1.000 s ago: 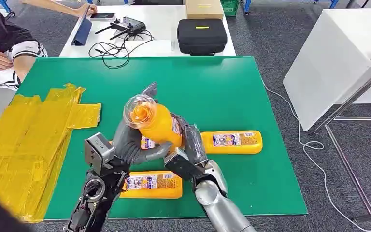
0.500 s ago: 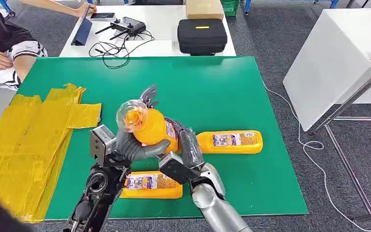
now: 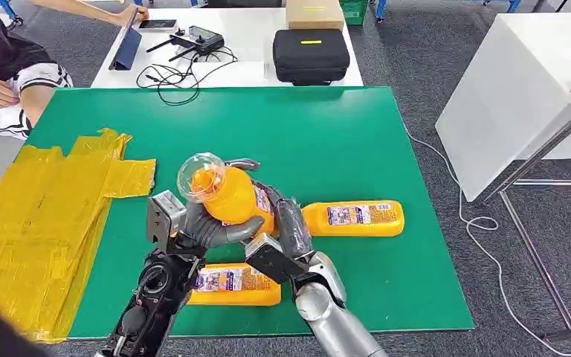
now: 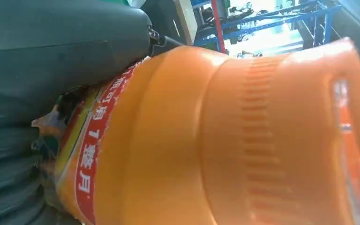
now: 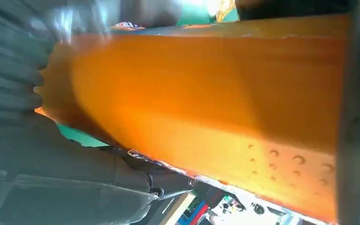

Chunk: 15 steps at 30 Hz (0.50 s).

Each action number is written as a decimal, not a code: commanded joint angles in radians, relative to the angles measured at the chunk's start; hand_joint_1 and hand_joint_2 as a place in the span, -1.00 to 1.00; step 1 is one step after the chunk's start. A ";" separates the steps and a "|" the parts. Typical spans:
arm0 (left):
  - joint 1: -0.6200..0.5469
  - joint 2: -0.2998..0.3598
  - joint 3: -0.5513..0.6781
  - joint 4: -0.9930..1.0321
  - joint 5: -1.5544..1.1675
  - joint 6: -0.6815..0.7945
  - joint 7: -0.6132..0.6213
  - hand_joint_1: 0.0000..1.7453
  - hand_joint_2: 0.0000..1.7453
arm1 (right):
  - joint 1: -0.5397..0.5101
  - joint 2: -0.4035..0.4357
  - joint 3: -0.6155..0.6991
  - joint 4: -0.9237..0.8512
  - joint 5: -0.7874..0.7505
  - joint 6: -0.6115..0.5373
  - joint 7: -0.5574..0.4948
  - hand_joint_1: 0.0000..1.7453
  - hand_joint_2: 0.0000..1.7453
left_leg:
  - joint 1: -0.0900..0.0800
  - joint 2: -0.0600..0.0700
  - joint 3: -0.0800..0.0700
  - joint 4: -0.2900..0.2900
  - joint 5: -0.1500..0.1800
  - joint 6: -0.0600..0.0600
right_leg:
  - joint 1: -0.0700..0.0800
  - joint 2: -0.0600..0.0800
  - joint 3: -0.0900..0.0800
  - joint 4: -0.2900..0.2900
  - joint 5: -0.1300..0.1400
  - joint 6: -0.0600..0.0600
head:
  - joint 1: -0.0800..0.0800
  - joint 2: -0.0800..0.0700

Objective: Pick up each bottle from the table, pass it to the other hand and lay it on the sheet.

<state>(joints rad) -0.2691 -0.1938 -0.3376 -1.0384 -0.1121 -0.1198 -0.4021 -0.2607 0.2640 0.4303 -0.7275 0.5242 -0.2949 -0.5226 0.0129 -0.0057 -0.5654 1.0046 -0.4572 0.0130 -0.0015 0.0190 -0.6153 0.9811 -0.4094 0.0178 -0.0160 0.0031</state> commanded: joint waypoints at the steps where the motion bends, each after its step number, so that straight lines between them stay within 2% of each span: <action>1: -0.029 -0.007 0.085 0.042 0.030 0.045 -0.001 1.00 1.00 | -0.041 -0.016 0.042 0.030 -0.010 -0.019 -0.011 1.00 1.00 | 0.000 0.001 0.006 -0.002 -0.002 0.000 | 0.000 -0.001 0.005 -0.001 -0.002 0.000 | 0.000 0.000; 5: -0.016 -0.004 0.105 0.010 0.042 0.058 0.002 1.00 1.00 | -0.038 -0.028 0.027 0.011 -0.005 -0.049 -0.003 1.00 1.00 | 0.000 0.001 0.004 -0.001 -0.001 0.000 | 0.000 0.000 0.003 -0.001 -0.001 0.000 | 0.000 0.000; 6: -0.012 -0.001 0.108 0.000 0.043 0.059 0.002 1.00 1.00 | -0.036 -0.030 0.020 0.004 -0.007 -0.057 -0.002 -0.24 1.00 | 0.000 0.001 0.007 -0.002 -0.002 0.000 | 0.001 -0.001 0.006 -0.002 -0.002 0.000 | 0.000 0.000; 7: -0.008 0.002 0.122 -0.018 0.042 0.076 0.000 1.00 1.00 | -0.033 -0.033 0.008 -0.007 -0.008 -0.081 0.000 -1.00 1.00 | 0.000 0.001 0.003 -0.001 -0.001 0.000 | 0.000 0.000 0.003 -0.001 -0.001 0.000 | 0.000 0.000; 12: 0.009 0.037 0.182 -0.111 0.015 0.152 -0.009 1.00 1.00 | 0.001 -0.061 -0.033 -0.096 -0.008 -0.130 0.021 -1.00 1.00 | 0.001 0.002 0.005 -0.001 -0.002 0.000 | 0.001 0.000 0.004 -0.001 -0.001 0.000 | 0.000 0.000; 13: 0.023 0.047 0.211 -0.158 -0.056 0.247 -0.018 1.00 1.00 | 0.032 -0.075 -0.053 -0.166 0.014 -0.167 0.034 -1.00 1.00 | 0.000 0.000 0.003 -0.001 -0.001 0.000 | 0.000 -0.001 0.002 -0.001 -0.001 0.000 | 0.000 0.000; 14: 0.029 0.054 0.227 -0.184 -0.076 0.269 -0.017 1.00 1.00 | 0.049 -0.085 -0.061 -0.205 0.020 -0.169 0.040 -1.00 1.00 | 0.000 0.001 0.005 -0.001 -0.001 0.000 | 0.000 -0.001 0.004 -0.001 -0.001 0.000 | 0.000 0.000; 15: 0.037 0.052 0.256 -0.212 -0.182 0.386 -0.017 1.00 1.00 | 0.075 -0.092 -0.083 -0.262 0.043 -0.190 0.056 -1.00 1.00 | 0.000 0.000 0.003 -0.001 -0.001 0.000 | 0.000 -0.001 0.003 -0.001 -0.001 0.000 | 0.000 0.000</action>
<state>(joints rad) -0.2467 -0.1922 -0.2231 -1.1052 -0.0974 0.0306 -0.4154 -0.2542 0.2449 0.4219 -0.7680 0.5173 -0.4212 -0.5111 0.0132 -0.0058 -0.5653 1.0046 -0.4571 0.0130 -0.0013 0.0191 -0.6155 0.9812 -0.4094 0.0178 -0.0160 0.0031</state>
